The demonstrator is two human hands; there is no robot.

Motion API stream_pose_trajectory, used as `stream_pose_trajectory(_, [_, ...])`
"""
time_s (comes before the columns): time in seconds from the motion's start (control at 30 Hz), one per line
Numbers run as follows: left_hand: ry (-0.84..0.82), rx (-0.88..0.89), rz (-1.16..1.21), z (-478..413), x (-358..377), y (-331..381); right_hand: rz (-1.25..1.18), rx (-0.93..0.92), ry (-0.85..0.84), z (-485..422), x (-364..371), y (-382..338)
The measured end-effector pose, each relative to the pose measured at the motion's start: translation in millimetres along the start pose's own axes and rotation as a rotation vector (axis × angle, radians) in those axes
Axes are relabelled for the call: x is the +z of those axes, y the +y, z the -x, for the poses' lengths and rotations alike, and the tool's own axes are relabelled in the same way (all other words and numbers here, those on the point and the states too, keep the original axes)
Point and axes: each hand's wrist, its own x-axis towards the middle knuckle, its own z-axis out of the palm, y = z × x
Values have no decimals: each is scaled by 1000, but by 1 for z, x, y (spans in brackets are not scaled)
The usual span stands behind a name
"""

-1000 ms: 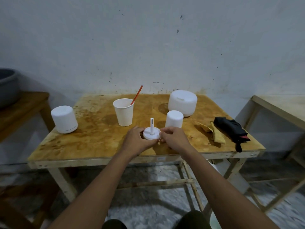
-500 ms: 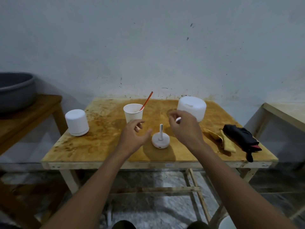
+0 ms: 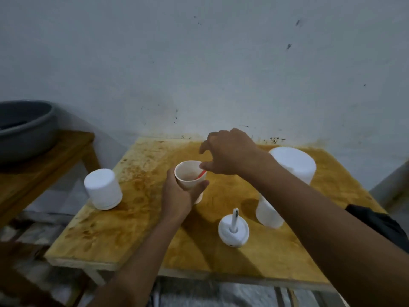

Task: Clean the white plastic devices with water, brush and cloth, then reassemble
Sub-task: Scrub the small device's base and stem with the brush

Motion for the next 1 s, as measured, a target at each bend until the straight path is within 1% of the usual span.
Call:
stream_pose_trajectory(0.07, [-7,-18,26,2,-1,2,19,0,-108,-7,4,1])
stream_pose_trajectory(0.2, [-45,-89,74,3,-8,10,71,-6,-266,-17,7,0])
stream_pose_trajectory(0.37, [-124,-189,135,5,-12,24,63,-17,-412,-14,-12,-1])
stream_pose_trajectory(0.47, [-162,-231,117,7,-19,31,9,36,-460,-6,-26,-4])
stream_pose_trajectory(0.57, [-167,-250,117,11,-27,40,-108,124,-479,4,-34,-5])
stream_pose_trajectory(0.67, [-176,-203,69,14,-38,51,-243,232,-478,20,-45,-5])
stream_pose_trajectory(0.8, [-141,-168,65,24,-50,62,-384,380,-431,49,-61,-5])
stream_pose_trajectory(0.9, [-149,-186,69,33,-54,70,-489,461,-402,69,-67,-8])
stream_pose_trajectory(1.0, [-155,-218,101,38,-57,75,-544,531,-340,86,-65,-13])
